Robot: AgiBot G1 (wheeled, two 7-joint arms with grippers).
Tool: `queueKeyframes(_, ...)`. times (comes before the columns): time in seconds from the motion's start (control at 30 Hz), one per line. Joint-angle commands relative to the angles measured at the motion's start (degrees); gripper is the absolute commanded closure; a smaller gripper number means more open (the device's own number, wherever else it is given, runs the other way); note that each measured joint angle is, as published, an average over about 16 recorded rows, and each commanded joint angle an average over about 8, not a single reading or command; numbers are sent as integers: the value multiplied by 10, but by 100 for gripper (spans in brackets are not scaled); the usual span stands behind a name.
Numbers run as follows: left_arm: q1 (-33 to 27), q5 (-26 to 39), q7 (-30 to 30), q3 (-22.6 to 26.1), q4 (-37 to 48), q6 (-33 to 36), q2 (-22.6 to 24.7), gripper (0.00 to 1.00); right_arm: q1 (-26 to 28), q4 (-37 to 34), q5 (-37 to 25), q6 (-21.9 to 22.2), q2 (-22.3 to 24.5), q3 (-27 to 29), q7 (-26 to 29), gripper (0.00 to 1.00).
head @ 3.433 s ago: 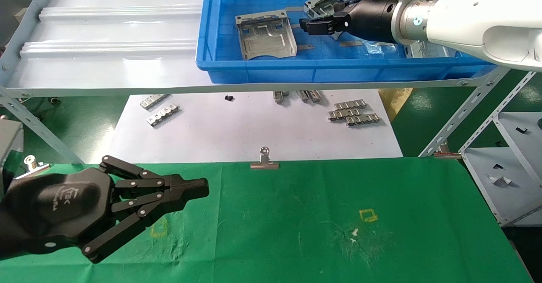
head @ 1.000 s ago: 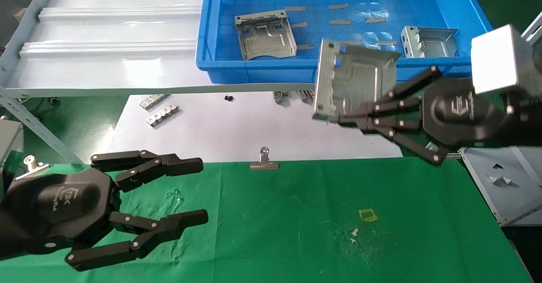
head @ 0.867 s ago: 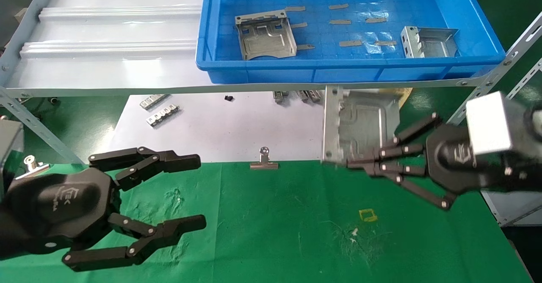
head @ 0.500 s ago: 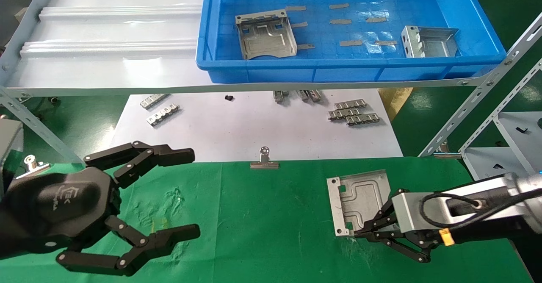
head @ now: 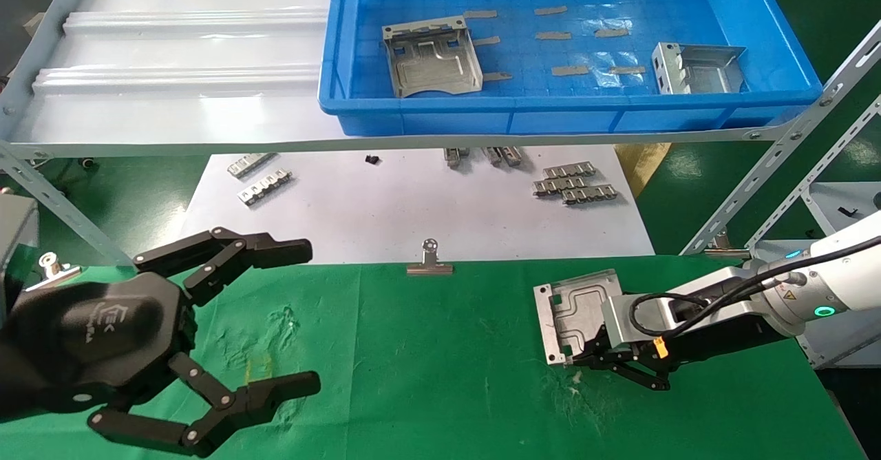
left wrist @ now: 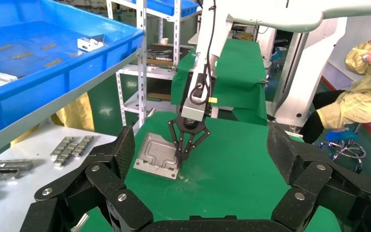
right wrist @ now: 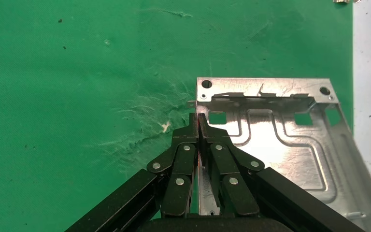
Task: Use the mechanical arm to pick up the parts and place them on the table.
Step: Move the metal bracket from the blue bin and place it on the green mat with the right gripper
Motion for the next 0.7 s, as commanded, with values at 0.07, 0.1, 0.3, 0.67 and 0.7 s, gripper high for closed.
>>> queueKeyframes(0.07, 0, 0, 0, 0, 0, 0, 0, 0, 6, -38, -4, -2, -11, -4, -21, 100)
queueKeyframes(0.1, 0, 0, 0, 0, 0, 0, 0, 0, 7, -46, -6, -3, -12, -5, -27, 100)
queueKeyframes(0.3, 0, 0, 0, 0, 0, 0, 0, 0, 15, -86, -14, -8, -15, -11, -52, 100)
queueKeyframes(0.67, 0, 0, 0, 0, 0, 0, 0, 0, 16, -112, -37, 12, -26, -25, -68, 1)
queueKeyframes(0.7, 0, 0, 0, 0, 0, 0, 0, 0, 16, -112, -37, 14, -26, -25, -67, 0)
